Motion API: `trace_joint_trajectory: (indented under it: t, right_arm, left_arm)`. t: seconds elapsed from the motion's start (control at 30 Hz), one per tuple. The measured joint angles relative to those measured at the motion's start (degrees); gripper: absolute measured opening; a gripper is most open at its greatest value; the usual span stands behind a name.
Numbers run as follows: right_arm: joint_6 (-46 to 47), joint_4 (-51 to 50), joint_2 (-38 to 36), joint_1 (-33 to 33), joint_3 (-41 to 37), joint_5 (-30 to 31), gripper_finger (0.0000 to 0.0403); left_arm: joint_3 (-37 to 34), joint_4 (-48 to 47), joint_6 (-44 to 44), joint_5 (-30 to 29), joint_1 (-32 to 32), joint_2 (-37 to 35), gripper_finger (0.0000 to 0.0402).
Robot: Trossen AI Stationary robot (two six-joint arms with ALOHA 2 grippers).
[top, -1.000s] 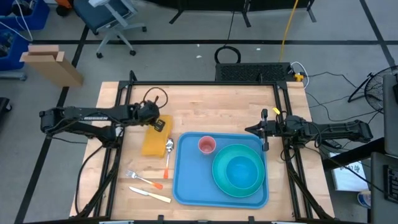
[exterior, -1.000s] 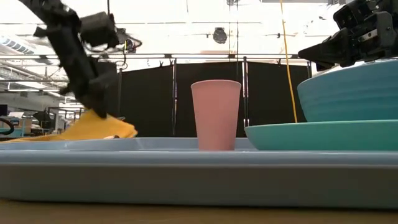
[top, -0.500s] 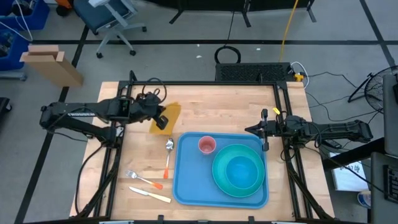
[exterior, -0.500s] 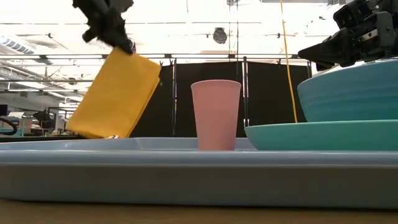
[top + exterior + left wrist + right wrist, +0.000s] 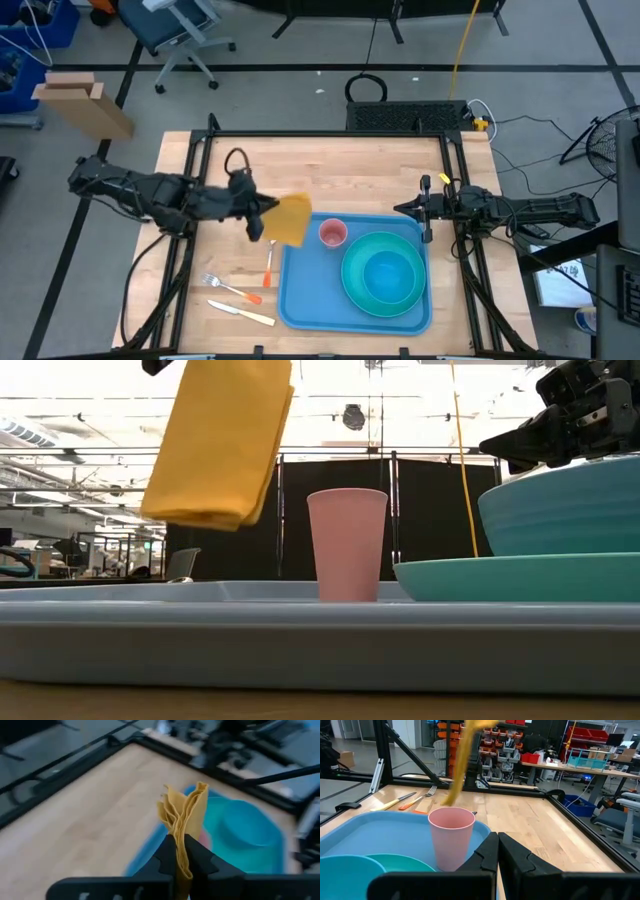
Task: Set up tray
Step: Put the yellow napkin on the left of the light blue tray
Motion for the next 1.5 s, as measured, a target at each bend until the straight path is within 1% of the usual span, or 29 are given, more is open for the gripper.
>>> trace_joint_trajectory:
  t: [0.13, 0.33, 0.5, 0.57, 0.7, 0.8, 0.87, 0.97, 1.2, 1.33, 1.5]
  right_arm:
    - [0.05, 0.0, -0.01, 0.0, -0.02, -0.02, 0.0]
    - [0.69, 0.28, -0.02, 0.0, -0.02, -0.02, 0.0]
    - [1.2, 0.46, -0.02, 0.0, 0.0, -0.04, 0.0]
    - [1.54, 0.45, -0.01, -0.02, -0.01, -0.04, 0.0]
    - [1.52, 0.44, -0.01, -0.01, -0.01, -0.05, 0.0]
    - [1.52, 0.44, -0.02, -0.02, 0.0, -0.05, 0.0]
    - [1.54, 0.44, 0.0, 0.0, 0.0, -0.06, 0.0]
    - [1.56, 0.44, -0.02, -0.01, -0.01, -0.07, 0.0]
    - [1.54, 0.44, -0.02, 0.0, 0.0, -0.07, 0.0]
    - [1.54, 0.42, -0.02, -0.02, 0.0, -0.07, 0.0]
    - [1.47, 0.42, -0.02, -0.02, 0.0, 0.0, 0.0]
  left_arm:
    - [0.04, 2.75, -2.19, -0.05, -5.17, 2.2, 0.0013]
    - [-0.02, 8.23, -6.19, -1.6, -11.52, 8.32, 0.0013]
    - [0.03, 18.21, -8.17, -3.04, -15.85, 13.02, 0.0013]
    - [0.03, 19.97, -9.88, -4.69, -17.51, 15.12, 0.0013]
    - [0.01, 23.04, -13.74, -4.99, -19.64, 19.12, 0.0013]
    - [0.01, 27.42, -14.27, -5.23, -20.91, 21.97, 0.0013]
    - [0.01, 29.86, -14.3, -6.89, -21.39, 23.41, 0.0013]
    - [-1.38, 29.76, -16.93, -8.63, -21.48, 24.19, 0.0013]
    - [-10.4, 26.95, -28.71, -10.46, -19.96, 23.62, 0.0013]
    - [-15.15, 27.61, -32.02, -10.03, -18.23, 23.54, 0.0013]
    - [-18.1, 27.47, -31.59, -7.46, -15.71, 23.54, 0.0013]
